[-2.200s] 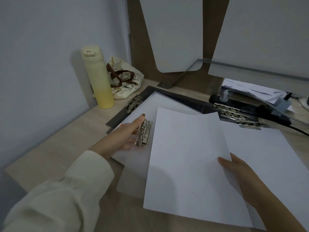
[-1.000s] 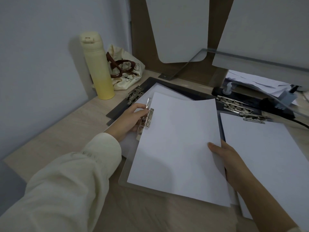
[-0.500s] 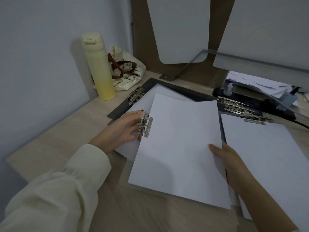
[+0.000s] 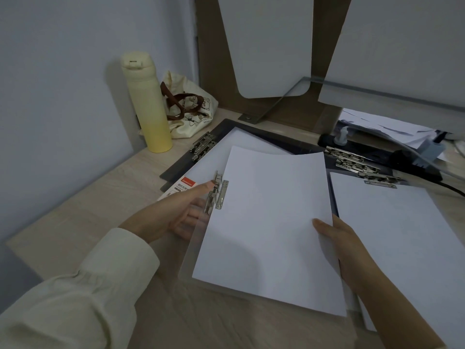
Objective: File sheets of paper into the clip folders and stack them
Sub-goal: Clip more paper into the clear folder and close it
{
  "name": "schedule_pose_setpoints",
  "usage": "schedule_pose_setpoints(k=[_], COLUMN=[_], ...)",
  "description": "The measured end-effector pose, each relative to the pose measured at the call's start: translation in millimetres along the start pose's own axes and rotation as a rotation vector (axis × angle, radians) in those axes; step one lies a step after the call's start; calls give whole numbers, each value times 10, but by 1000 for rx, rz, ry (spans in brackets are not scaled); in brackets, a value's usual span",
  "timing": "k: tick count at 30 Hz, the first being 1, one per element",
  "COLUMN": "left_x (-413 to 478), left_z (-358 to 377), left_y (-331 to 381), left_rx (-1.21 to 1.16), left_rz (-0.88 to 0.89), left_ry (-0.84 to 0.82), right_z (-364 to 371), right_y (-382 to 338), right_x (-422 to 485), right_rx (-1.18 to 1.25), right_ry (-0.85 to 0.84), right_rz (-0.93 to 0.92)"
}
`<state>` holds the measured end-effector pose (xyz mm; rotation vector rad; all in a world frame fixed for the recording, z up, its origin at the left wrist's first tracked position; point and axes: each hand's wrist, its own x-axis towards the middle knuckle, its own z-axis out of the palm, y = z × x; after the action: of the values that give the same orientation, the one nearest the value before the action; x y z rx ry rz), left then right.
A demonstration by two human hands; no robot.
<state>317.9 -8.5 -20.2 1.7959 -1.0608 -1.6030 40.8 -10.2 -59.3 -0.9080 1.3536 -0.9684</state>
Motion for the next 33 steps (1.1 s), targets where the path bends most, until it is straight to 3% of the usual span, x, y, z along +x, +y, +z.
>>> schedule_pose_setpoints(k=[13,19,26,29,33], left_x=[58,70,38,-24,-248], left_z=[74,134,228,222,307], left_y=[-174,-222,-212,-168,44], left_rx=[157,159,90,25,-209], left_rz=[210,225,221,264,386], left_ry=[139,164,247,272,220], right_z=[-9,-16,-42,-107,-208], right_y=[20,36,46,66,35], right_x=[15,26,-75,-142,-255], right_rx=[3,-57,-408,-708,-895], right_ry=[0,11,124,96,-31], right_rz=[-6,-30,-189,-230,-239])
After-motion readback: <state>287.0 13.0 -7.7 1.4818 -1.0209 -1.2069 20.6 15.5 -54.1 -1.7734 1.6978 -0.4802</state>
